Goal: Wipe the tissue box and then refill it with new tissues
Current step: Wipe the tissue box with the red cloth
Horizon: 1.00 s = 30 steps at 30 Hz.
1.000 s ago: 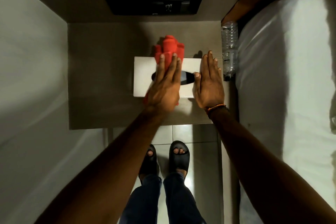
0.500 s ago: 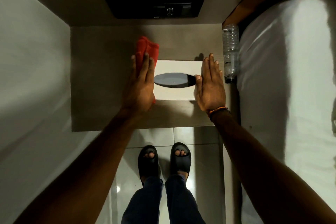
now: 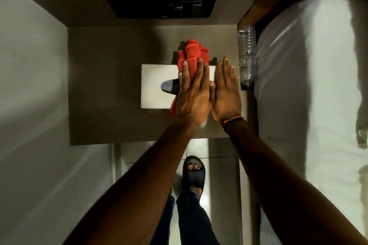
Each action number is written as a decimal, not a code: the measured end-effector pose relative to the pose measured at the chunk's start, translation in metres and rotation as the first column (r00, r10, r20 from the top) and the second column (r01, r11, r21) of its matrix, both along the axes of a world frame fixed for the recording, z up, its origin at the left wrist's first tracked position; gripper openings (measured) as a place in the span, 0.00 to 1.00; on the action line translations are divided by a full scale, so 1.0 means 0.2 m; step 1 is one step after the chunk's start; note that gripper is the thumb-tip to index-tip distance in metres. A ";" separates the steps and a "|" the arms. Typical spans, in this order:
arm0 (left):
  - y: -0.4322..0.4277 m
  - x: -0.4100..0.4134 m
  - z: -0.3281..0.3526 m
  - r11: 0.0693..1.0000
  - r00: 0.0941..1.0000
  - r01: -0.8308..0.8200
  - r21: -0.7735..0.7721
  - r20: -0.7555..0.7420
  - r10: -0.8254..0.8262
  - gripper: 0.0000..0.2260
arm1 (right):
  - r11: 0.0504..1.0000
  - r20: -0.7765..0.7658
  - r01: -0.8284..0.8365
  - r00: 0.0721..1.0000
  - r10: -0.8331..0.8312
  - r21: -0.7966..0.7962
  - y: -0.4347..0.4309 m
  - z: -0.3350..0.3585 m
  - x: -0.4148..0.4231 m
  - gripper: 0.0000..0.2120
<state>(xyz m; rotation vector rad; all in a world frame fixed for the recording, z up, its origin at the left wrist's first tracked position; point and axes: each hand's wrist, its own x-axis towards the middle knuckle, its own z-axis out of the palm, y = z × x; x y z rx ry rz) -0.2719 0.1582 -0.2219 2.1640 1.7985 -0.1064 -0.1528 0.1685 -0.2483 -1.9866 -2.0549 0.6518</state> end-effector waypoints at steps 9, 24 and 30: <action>-0.08 -0.51 -0.02 0.973 0.976 -0.102 0.207 0.211 0.057 0.27 | 0.996 0.040 0.074 0.996 -0.076 0.058 -0.03 0.09 0.00 0.31; -0.09 -0.66 -0.06 0.988 0.990 -0.140 0.067 0.016 0.140 0.31 | 0.992 0.102 -0.117 0.988 0.112 0.042 -0.10 0.10 -0.47 0.32; -0.09 -0.66 -0.07 0.985 0.988 -0.154 0.079 0.021 0.152 0.31 | 0.996 -0.093 -0.067 0.993 0.073 0.066 -0.09 0.14 -0.45 0.40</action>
